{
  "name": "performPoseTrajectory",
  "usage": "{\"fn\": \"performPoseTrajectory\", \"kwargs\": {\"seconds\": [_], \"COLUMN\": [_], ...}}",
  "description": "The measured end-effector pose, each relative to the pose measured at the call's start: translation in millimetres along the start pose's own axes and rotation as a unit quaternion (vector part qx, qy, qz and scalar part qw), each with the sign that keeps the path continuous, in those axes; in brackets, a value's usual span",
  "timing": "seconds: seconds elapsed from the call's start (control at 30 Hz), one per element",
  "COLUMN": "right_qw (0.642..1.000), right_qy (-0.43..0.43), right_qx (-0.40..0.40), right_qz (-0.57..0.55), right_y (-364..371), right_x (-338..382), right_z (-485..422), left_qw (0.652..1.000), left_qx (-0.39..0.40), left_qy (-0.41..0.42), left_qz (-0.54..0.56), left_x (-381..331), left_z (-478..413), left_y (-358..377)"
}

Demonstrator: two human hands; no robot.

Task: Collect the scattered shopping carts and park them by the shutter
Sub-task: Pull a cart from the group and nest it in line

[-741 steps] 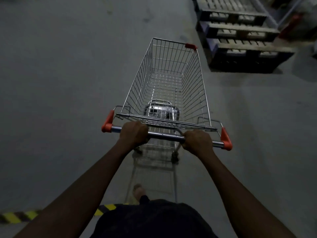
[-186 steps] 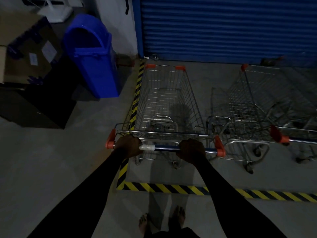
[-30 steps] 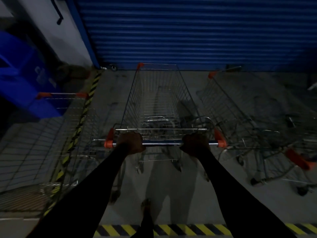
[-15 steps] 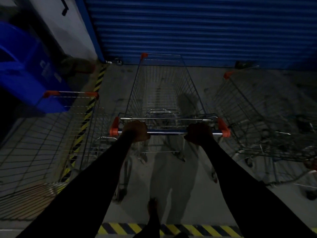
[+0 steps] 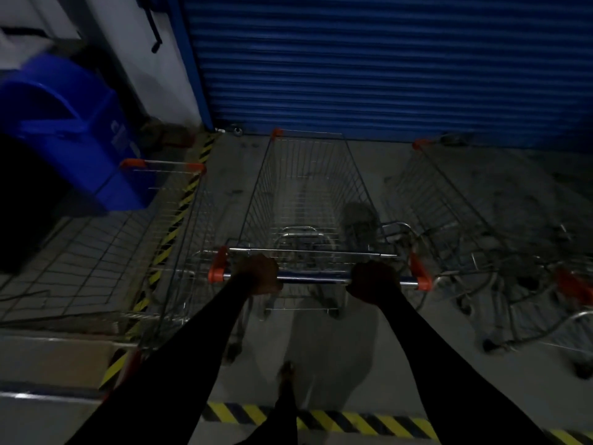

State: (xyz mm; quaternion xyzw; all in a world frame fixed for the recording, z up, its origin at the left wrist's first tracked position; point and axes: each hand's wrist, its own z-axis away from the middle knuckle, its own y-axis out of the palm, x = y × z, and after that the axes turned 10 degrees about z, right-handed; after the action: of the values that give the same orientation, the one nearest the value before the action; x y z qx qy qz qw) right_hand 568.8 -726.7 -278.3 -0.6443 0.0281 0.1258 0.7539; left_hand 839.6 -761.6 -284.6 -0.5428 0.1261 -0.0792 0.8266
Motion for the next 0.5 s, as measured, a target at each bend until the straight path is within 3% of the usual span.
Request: {"fn": "performPoseTrajectory", "kwargs": {"seconds": [0.17, 0.5], "right_qw": [0.997, 0.997], "right_qy": [0.001, 0.031], "right_qx": [0.058, 0.051], "right_qz": [0.041, 0.049], "right_y": [6.8, 20.9], "right_x": [11.2, 45.4], "right_z": [59.6, 158.5], "left_qw": [1.0, 1.0], "left_qx": [-0.004, -0.024], "left_qy": [-0.004, -0.003], "left_qz": [0.003, 0.01], "left_x": [-11.2, -26.4], "left_z": [59.0, 152.0], "left_y": [24.3, 62.2]}}
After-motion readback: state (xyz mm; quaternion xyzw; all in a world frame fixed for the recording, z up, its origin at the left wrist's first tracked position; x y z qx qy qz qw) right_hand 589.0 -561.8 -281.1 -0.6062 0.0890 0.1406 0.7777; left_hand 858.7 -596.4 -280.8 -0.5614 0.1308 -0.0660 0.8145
